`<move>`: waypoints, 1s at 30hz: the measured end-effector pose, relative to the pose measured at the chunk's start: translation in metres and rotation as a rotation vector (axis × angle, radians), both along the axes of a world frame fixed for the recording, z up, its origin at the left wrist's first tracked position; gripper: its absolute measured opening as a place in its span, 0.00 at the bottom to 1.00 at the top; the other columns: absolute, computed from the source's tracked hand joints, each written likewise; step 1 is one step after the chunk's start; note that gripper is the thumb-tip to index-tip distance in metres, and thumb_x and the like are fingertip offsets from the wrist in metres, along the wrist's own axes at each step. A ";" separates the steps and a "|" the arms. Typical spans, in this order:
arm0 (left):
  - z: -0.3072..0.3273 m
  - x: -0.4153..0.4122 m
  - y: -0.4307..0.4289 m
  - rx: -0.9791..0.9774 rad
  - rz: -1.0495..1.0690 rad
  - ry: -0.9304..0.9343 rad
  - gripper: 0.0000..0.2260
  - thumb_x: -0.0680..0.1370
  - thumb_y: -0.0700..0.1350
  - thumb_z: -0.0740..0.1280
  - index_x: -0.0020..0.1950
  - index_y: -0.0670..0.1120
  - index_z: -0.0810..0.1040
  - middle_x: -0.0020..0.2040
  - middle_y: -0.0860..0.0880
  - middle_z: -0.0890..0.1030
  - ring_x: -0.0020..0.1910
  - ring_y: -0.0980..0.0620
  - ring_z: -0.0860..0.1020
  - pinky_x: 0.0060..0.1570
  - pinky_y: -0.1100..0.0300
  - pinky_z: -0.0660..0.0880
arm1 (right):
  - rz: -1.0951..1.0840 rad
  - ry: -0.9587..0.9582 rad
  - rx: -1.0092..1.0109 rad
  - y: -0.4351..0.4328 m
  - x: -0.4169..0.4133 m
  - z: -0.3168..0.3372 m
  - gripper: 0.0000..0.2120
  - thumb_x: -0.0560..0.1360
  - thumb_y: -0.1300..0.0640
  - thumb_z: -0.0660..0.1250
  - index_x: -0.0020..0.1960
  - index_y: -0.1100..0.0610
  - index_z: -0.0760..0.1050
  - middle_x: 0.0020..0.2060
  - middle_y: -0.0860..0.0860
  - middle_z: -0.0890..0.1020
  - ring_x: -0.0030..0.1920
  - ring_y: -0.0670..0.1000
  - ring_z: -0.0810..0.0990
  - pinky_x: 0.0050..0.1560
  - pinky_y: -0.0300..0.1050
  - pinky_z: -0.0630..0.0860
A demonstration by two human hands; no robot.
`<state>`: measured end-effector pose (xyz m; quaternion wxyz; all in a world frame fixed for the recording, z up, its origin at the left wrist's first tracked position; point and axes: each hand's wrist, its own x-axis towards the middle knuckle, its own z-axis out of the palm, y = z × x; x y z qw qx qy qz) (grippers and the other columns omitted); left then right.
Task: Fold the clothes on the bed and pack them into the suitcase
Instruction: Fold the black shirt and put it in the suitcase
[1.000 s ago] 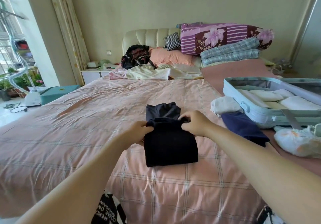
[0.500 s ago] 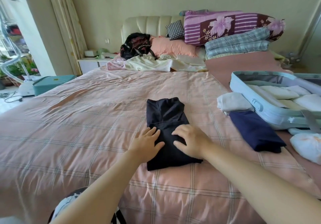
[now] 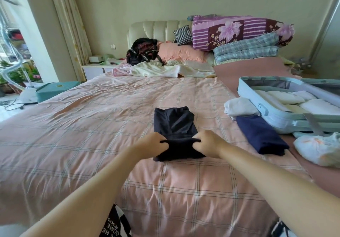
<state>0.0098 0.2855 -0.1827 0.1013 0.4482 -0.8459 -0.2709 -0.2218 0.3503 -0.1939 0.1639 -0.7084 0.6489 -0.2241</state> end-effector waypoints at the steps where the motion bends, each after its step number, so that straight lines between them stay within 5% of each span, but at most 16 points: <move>1: 0.010 -0.001 -0.002 0.117 0.034 0.022 0.09 0.75 0.42 0.63 0.35 0.42 0.71 0.30 0.48 0.73 0.31 0.50 0.73 0.32 0.60 0.69 | -0.009 -0.111 0.036 -0.002 0.000 0.010 0.16 0.70 0.62 0.62 0.28 0.56 0.60 0.24 0.48 0.64 0.27 0.48 0.62 0.31 0.44 0.59; 4: 0.032 0.004 -0.015 0.377 0.064 0.107 0.06 0.76 0.41 0.65 0.43 0.40 0.78 0.35 0.46 0.79 0.34 0.48 0.79 0.34 0.59 0.78 | -0.071 -0.289 0.039 -0.016 -0.008 0.025 0.15 0.71 0.64 0.63 0.30 0.57 0.61 0.26 0.49 0.62 0.28 0.47 0.61 0.31 0.44 0.57; 6: 0.035 0.003 -0.034 0.325 0.095 0.238 0.06 0.78 0.42 0.67 0.49 0.40 0.82 0.38 0.45 0.82 0.37 0.47 0.81 0.38 0.55 0.81 | -0.174 -0.279 -0.029 -0.031 -0.014 0.025 0.13 0.70 0.61 0.64 0.31 0.59 0.63 0.26 0.49 0.64 0.29 0.48 0.63 0.33 0.45 0.60; 10: 0.018 -0.018 -0.072 -0.212 0.271 0.342 0.07 0.77 0.39 0.68 0.52 0.48 0.81 0.49 0.51 0.82 0.51 0.48 0.81 0.49 0.55 0.78 | -0.293 -0.178 -0.126 -0.063 -0.016 0.015 0.05 0.75 0.57 0.66 0.40 0.51 0.75 0.35 0.45 0.77 0.37 0.48 0.75 0.37 0.43 0.69; 14: -0.015 -0.041 -0.056 -0.680 -0.008 0.147 0.14 0.80 0.48 0.60 0.59 0.50 0.82 0.58 0.52 0.81 0.59 0.49 0.77 0.60 0.52 0.72 | -0.333 0.165 -0.186 -0.079 -0.010 -0.004 0.12 0.79 0.51 0.65 0.62 0.49 0.75 0.52 0.49 0.83 0.53 0.55 0.80 0.49 0.47 0.73; 17: -0.039 -0.037 -0.047 -0.430 -0.150 -0.230 0.28 0.81 0.65 0.53 0.78 0.54 0.63 0.78 0.55 0.62 0.79 0.52 0.56 0.77 0.49 0.51 | -0.311 0.453 -0.192 -0.083 -0.011 -0.021 0.21 0.78 0.57 0.66 0.70 0.53 0.70 0.63 0.53 0.76 0.60 0.56 0.76 0.57 0.50 0.73; 20: -0.050 -0.025 -0.050 -0.269 -0.207 -0.333 0.47 0.73 0.74 0.59 0.82 0.53 0.44 0.81 0.57 0.44 0.79 0.56 0.40 0.78 0.47 0.42 | -0.047 0.350 -0.338 -0.077 -0.013 -0.026 0.23 0.74 0.58 0.69 0.69 0.55 0.75 0.67 0.54 0.75 0.65 0.58 0.75 0.66 0.50 0.70; 22: -0.048 -0.021 -0.051 -0.334 -0.233 -0.306 0.52 0.68 0.73 0.67 0.82 0.52 0.45 0.81 0.55 0.45 0.80 0.54 0.42 0.78 0.47 0.45 | 0.100 0.229 -0.082 -0.065 -0.016 -0.022 0.30 0.75 0.48 0.71 0.76 0.51 0.69 0.76 0.52 0.67 0.75 0.55 0.65 0.74 0.49 0.62; 25: -0.046 -0.014 -0.055 -0.412 -0.206 -0.191 0.46 0.70 0.66 0.71 0.80 0.49 0.56 0.81 0.52 0.53 0.79 0.52 0.51 0.78 0.54 0.50 | 0.149 0.425 0.237 -0.055 -0.021 -0.020 0.47 0.71 0.44 0.73 0.82 0.47 0.50 0.81 0.48 0.50 0.81 0.50 0.49 0.79 0.47 0.53; 28: -0.044 -0.007 -0.057 -0.416 -0.231 -0.157 0.38 0.70 0.60 0.67 0.77 0.47 0.65 0.78 0.51 0.63 0.77 0.51 0.60 0.76 0.54 0.57 | 0.096 0.367 0.149 -0.056 -0.020 -0.021 0.40 0.68 0.53 0.71 0.78 0.45 0.62 0.77 0.48 0.65 0.76 0.49 0.64 0.73 0.45 0.65; 30: -0.037 -0.006 -0.059 -0.331 -0.184 -0.005 0.26 0.68 0.56 0.66 0.65 0.50 0.77 0.64 0.52 0.79 0.62 0.54 0.76 0.63 0.53 0.72 | 0.029 0.203 0.048 -0.060 -0.020 -0.012 0.26 0.67 0.53 0.70 0.64 0.42 0.77 0.59 0.44 0.82 0.61 0.48 0.79 0.60 0.43 0.75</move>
